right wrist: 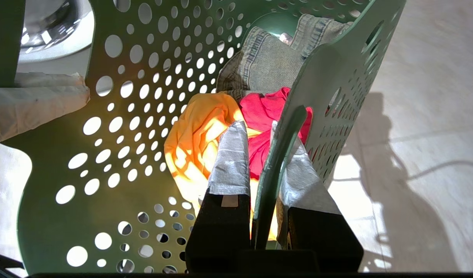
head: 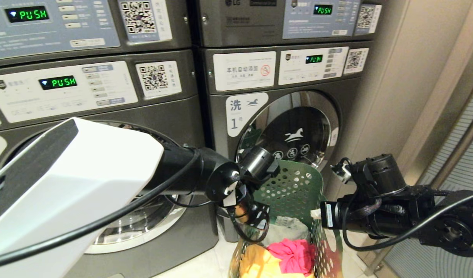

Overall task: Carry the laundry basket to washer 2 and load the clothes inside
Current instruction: Pick up the clothes basket and put it beside the washing machine

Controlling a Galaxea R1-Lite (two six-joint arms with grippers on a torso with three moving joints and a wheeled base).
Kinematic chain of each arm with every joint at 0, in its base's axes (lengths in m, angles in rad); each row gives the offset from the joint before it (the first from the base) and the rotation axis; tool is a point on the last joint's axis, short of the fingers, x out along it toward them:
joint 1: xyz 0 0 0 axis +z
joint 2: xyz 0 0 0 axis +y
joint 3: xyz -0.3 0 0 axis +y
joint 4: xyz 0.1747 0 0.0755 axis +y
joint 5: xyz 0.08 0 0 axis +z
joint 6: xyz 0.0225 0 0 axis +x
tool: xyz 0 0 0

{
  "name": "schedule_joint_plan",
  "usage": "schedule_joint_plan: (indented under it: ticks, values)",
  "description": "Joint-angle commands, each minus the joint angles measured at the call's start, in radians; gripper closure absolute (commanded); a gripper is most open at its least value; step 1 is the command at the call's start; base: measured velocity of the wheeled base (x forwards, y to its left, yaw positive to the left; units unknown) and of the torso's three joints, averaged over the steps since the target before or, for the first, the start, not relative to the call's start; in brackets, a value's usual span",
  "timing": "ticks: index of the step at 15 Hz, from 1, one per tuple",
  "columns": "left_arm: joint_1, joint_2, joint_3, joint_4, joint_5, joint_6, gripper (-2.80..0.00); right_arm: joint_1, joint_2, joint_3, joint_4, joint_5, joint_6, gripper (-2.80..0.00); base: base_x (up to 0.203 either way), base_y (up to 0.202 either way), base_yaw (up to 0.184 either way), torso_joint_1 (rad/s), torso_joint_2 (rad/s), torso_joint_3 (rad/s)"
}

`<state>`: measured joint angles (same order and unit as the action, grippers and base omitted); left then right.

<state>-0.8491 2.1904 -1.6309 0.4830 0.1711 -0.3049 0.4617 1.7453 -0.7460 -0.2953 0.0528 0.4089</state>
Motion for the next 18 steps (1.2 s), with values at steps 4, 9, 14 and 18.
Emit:
schedule_joint_plan:
  ticks: [4, 9, 14, 18]
  values:
    - [-0.002, 0.000, 0.002, 0.003, 0.001, -0.003, 0.00, 0.000, 0.002, -0.003, -0.002, 0.001, -0.002, 0.00, 0.000, -0.010, 0.180, 0.002, 0.00, 0.003]
    - [-0.002, 0.003, 0.003, 0.003, 0.001, -0.003, 0.00, 0.000, 0.012, -0.004, -0.002, 0.001, -0.005, 0.00, 0.002, -0.008, 0.173, 0.001, 0.00, 0.002]
    - [-0.002, 0.013, 0.002, 0.002, 0.000, -0.004, 0.00, 0.006, 0.017, -0.004, -0.004, -0.001, -0.004, 0.00, 0.001, -0.004, 0.113, 0.002, 0.00, 0.002]
    - [-0.004, 0.012, 0.000, 0.002, 0.001, -0.005, 0.00, 0.006, 0.020, -0.003, -0.002, -0.001, -0.004, 0.00, 0.000, 0.000, 0.000, 0.000, 0.00, 0.000]
